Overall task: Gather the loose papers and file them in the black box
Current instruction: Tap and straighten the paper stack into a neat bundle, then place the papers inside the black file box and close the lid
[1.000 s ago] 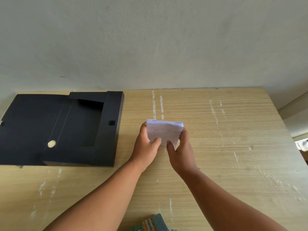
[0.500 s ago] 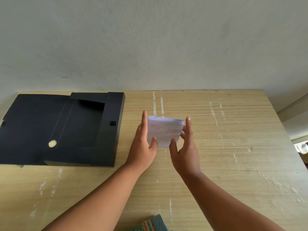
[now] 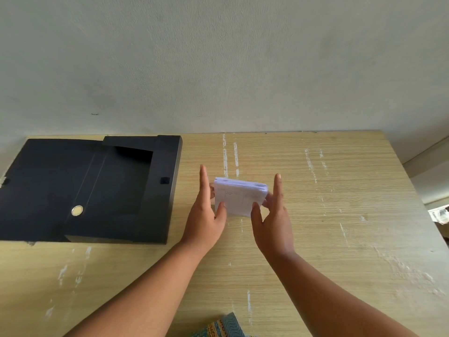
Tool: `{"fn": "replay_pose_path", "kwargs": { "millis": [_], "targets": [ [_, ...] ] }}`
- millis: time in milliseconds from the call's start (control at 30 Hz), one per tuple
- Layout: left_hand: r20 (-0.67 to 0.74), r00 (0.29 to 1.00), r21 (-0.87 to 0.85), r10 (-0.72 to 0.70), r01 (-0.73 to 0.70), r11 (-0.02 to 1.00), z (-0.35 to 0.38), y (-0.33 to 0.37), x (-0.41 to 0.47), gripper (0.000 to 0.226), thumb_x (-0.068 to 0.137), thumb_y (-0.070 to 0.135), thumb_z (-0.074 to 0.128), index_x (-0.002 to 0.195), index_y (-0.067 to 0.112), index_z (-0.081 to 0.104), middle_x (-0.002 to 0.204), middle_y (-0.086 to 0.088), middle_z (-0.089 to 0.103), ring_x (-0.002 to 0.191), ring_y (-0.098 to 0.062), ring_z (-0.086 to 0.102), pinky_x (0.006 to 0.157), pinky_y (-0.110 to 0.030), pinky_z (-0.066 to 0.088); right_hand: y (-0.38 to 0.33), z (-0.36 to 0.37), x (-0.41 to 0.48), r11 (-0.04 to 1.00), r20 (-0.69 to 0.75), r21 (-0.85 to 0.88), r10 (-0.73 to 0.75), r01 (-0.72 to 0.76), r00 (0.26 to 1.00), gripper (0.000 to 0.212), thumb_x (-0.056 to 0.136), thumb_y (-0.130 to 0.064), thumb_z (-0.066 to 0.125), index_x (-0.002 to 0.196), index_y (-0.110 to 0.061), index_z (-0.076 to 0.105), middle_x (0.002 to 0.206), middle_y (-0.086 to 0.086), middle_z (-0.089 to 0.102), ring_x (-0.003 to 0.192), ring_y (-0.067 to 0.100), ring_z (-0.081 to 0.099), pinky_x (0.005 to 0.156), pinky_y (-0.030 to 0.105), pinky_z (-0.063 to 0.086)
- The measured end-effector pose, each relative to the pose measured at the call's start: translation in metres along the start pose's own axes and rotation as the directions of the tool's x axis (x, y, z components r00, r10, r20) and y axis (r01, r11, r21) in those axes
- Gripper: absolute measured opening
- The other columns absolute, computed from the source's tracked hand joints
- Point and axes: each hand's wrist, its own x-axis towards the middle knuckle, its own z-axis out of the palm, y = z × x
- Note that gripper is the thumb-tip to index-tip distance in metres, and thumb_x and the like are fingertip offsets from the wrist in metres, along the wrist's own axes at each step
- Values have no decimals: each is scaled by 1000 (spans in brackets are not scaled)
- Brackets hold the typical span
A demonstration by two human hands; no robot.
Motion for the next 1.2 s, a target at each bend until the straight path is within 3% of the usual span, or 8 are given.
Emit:
{"fn": "replay_pose_path", "kwargs": {
  "millis": [100, 167, 267, 400, 500, 833, 1033, 1200],
  "targets": [
    [6, 995, 5, -104, 104, 995, -2, 1, 5, 55, 104, 15, 58, 156, 21, 44, 115, -1, 73, 87, -9, 66, 76, -22, 55, 5, -1, 5, 995, 52, 12, 100, -101, 994, 51, 102, -14, 55, 151, -19, 43, 114, 0, 74, 109, 17, 69, 85, 31, 52],
    [-29, 993, 11, -118, 119, 993, -3, 1, 7, 15, 103, 15, 60, 106, 9, 74, 71, -1, 69, 51, -10, 48, 56, -30, 45, 6, -1, 9, 992, 50, 1, 123, -124, 991, 28, 102, -14, 53, 128, -13, 63, 108, 0, 77, 107, 19, 72, 79, 26, 49],
    [-69, 984, -42, -167, 164, 986, -1, 1, 10, 23, 102, 14, 61, 82, 5, 69, 50, 7, 44, 44, -11, 34, 51, -31, 33, 3, -2, 11, 991, 20, 5, 134, -134, 991, 21, 100, -11, 54, 117, -11, 67, 104, 1, 78, 99, 21, 73, 77, 31, 52],
    [-53, 984, -15, -171, 170, 985, 0, 4, 13, 16, 102, 17, 62, 101, 9, 75, 62, -1, 64, 53, -19, 55, 57, -33, 48, 2, -1, 13, 989, 22, 5, 148, -148, 989, 22, 101, -14, 54, 120, -15, 66, 106, 0, 78, 102, 19, 72, 81, 35, 55],
    [-27, 979, -31, -201, 200, 979, -1, 4, 9, 18, 102, 15, 62, 115, 13, 75, 94, -1, 78, 84, -23, 71, 78, -28, 57, 4, 0, 10, 985, 53, -8, 175, -175, 983, 21, 101, -14, 53, 118, -15, 66, 106, -1, 78, 101, 20, 73, 78, 34, 55],
    [4, 970, -183, -244, 241, 953, -54, 4, 19, 7, 94, 11, 74, 98, 10, 78, 98, 4, 82, 88, -10, 76, 76, -11, 52, -20, -16, 35, 959, 240, 135, 211, -248, 948, 10, 94, -15, 66, 96, -21, 73, 81, -14, 76, 71, -7, 67, 61, 7, 44],
    [136, 946, -360, -293, 323, 876, -110, -15, 20, 9, 95, 6, 72, 101, 12, 76, 97, -1, 84, 89, -13, 80, 80, -30, 64, -62, 0, 43, 824, 399, 369, 277, -429, 874, 5, 91, -12, 74, 95, -13, 77, 83, 4, 81, 72, 12, 67, 72, 30, 55],
    [193, 915, -443, -355, 404, 801, -167, -45, 20, 11, 96, 1, 69, 106, 5, 73, 99, -6, 83, 89, -15, 80, 70, -25, 64, -103, 46, 37, 745, 464, 397, 341, -536, 818, 7, 90, -14, 75, 95, -10, 78, 93, 12, 81, 92, 36, 75, 92, 48, 58]
  ]
}}
